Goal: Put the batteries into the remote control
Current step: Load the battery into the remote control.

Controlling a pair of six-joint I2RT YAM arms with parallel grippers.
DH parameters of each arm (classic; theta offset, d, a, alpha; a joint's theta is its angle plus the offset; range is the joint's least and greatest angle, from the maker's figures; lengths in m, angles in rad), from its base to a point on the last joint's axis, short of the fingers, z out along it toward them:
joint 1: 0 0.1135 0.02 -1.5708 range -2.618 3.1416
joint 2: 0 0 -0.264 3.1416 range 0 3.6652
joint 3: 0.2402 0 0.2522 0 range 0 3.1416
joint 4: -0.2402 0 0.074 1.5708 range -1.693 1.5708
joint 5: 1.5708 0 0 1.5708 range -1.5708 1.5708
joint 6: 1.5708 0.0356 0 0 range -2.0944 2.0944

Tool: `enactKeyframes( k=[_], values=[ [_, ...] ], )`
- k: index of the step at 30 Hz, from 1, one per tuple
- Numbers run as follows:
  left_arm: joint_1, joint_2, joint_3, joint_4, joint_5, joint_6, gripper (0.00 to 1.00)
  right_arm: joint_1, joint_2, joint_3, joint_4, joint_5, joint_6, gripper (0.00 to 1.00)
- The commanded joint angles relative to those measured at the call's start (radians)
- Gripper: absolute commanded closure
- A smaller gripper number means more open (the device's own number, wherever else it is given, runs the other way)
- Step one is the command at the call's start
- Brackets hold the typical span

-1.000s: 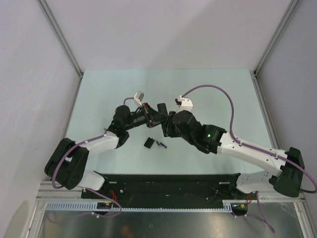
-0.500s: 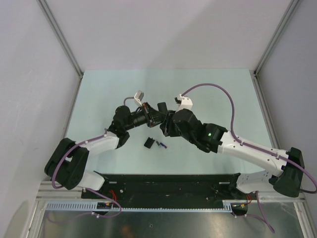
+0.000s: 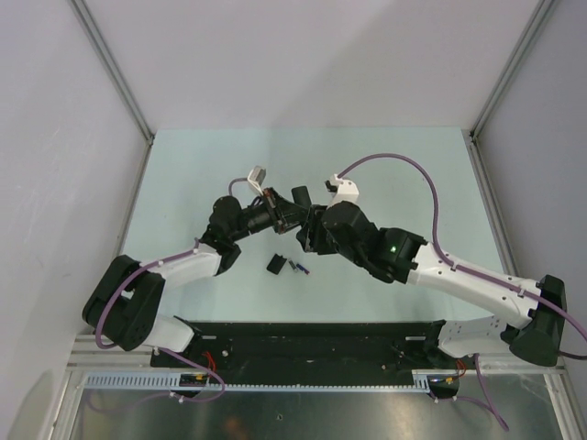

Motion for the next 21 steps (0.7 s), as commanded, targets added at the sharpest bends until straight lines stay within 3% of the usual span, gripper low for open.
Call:
enactKeyframes(
  k=[1,12,21],
  values=[
    [0.007,-0.064,0.030,0.155,-0.074,-0.049,1.00,0.015,-0.003,0.011,-0.138,-0.015,0.012,0.52],
    [0.008,-0.069,0.024,0.153,-0.077,-0.041,1.00,0.017,-0.005,0.023,-0.147,-0.001,0.008,0.51],
    [0.008,-0.049,0.012,0.153,-0.076,-0.038,1.00,0.012,-0.040,0.078,-0.184,0.027,-0.002,0.38]
  ],
)
